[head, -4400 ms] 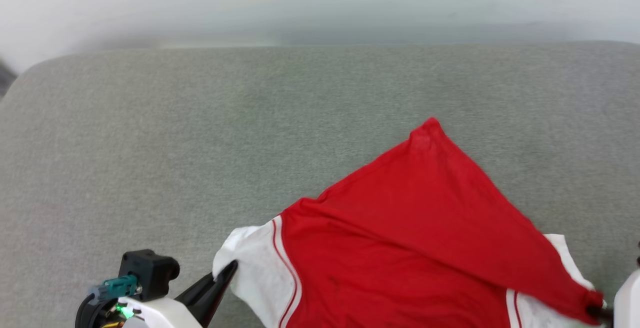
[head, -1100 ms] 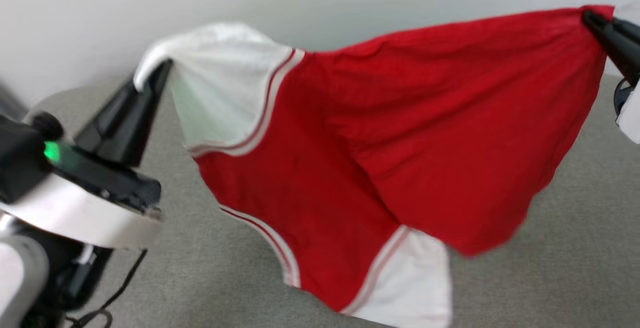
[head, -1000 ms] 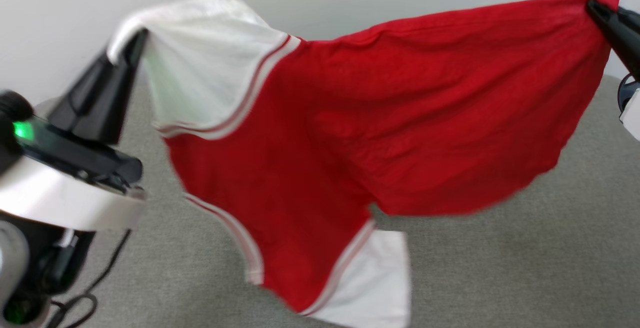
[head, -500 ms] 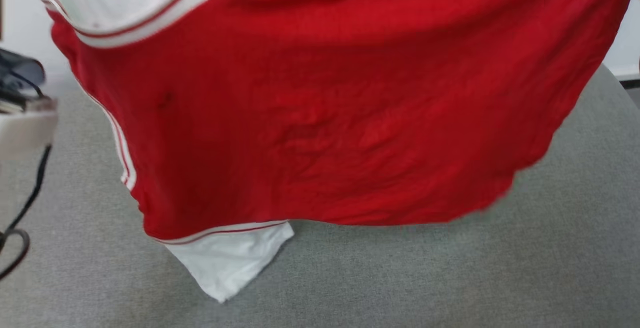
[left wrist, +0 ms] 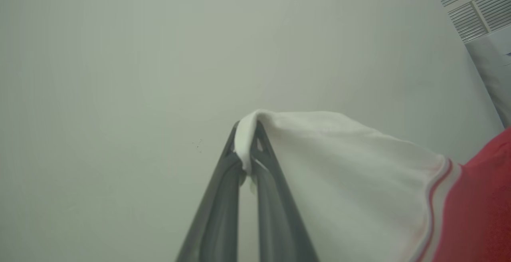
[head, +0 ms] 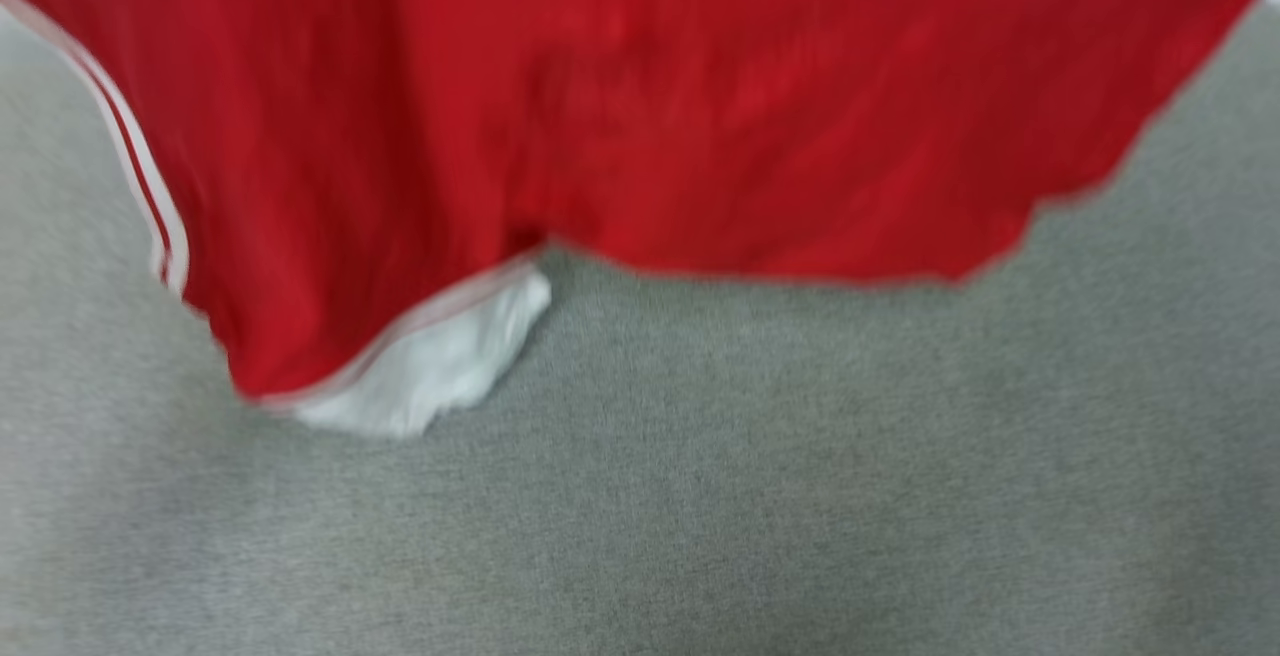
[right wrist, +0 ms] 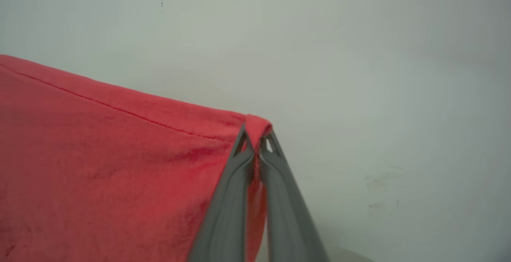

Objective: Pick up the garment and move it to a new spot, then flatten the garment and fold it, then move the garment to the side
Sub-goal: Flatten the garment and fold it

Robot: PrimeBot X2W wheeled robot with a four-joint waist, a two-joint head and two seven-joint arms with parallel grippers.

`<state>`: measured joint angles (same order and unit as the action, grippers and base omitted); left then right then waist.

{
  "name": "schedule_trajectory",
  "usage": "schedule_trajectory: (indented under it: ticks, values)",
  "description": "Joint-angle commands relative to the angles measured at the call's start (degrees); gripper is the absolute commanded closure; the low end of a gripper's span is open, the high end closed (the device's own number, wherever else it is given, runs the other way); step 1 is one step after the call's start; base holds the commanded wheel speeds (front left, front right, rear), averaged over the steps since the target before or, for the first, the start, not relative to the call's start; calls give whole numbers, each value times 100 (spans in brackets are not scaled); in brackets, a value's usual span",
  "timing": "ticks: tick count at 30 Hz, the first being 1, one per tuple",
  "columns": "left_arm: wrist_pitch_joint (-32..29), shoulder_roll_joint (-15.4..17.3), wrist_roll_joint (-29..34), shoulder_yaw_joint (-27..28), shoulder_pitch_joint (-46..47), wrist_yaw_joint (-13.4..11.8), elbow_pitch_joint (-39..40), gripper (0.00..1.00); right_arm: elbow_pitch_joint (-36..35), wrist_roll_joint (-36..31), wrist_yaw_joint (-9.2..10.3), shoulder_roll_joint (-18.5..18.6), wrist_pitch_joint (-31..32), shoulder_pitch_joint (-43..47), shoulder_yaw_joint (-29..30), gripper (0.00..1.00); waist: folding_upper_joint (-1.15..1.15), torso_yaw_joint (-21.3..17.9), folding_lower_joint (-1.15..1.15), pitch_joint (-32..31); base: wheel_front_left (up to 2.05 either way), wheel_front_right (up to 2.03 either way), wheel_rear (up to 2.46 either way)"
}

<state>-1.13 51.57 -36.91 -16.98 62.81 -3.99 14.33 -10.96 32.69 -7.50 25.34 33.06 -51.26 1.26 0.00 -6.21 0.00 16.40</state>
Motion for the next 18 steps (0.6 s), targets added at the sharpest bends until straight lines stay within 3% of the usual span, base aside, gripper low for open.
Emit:
schedule_trajectory:
  ticks: [1, 10, 18]
  values:
    - [-16, -74, 59, -49, 312, 79, -148, 100, 108, -41, 2, 27, -99, -210, -14, 100, 0, -16, 0, 477, 0, 0, 0]
    - [-60, -531, 594, -433, 2839, 746, -1830, 100, 1468, -437, 3, -112, -974, -1888, -230, 100, 0, -27, 0, 1518, 0, 0, 0]
    - [392, -1131, 927, -660, 4393, 918, -3389, 100, 2823, -1175, 4, -329, -1996, -3286, -427, 100, 0, 118, 0, 2146, 0, 0, 0]
